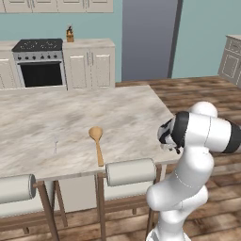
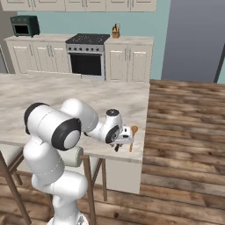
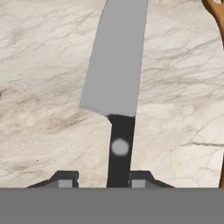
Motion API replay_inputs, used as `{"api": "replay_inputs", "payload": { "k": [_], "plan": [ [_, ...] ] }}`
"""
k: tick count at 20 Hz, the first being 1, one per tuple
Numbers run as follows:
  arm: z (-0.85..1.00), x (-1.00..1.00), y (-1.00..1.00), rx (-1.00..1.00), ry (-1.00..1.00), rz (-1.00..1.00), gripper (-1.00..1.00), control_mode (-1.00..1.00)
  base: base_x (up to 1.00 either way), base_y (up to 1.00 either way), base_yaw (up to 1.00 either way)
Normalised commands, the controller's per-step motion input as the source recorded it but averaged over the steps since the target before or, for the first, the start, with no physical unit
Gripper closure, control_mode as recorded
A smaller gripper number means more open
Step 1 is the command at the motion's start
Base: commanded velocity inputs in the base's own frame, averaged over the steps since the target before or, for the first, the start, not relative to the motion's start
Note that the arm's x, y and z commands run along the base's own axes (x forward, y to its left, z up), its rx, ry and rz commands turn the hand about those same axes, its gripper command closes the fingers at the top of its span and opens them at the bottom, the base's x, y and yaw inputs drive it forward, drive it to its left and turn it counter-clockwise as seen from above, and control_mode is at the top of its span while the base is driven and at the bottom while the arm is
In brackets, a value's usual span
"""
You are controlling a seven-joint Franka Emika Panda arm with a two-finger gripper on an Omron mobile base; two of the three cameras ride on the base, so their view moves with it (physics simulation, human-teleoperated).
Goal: Pick up the metallic utensils from the counter and place them in the open drawer. Make sure not to pick up any wooden utensils.
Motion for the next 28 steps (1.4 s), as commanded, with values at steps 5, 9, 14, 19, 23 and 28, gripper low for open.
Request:
{"api": "replay_inputs", "payload": {
  "k": [5, 9, 14, 19, 23, 28],
  "plan": [
    [0.0, 0.0, 0.0, 0.0, 0.0, 0.0, 1.0, -1.0, 0.0, 0.0, 0.0],
    [-0.03, -0.1, 0.0, 0.0, 0.0, 0.04, 1.0, -1.0, 0.0, 0.0, 0.0],
    [0.42, -0.69, 0.0, 0.0, -0.06, 0.19, 1.0, -1.0, 0.0, 0.0, 0.0],
    [0.85, -0.77, 0.0, 0.0, -0.12, 0.29, 1.0, -1.0, 0.0, 0.0, 0.0],
    [1.0, -0.51, 0.0, 0.0, -0.03, 0.24, 1.0, -1.0, 0.0, 0.0, 0.0],
    [0.85, -0.28, 0.0, 0.0, 0.0, 0.17, 1.0, -1.0, 0.0, 0.0, 0.0]
  ]
}}
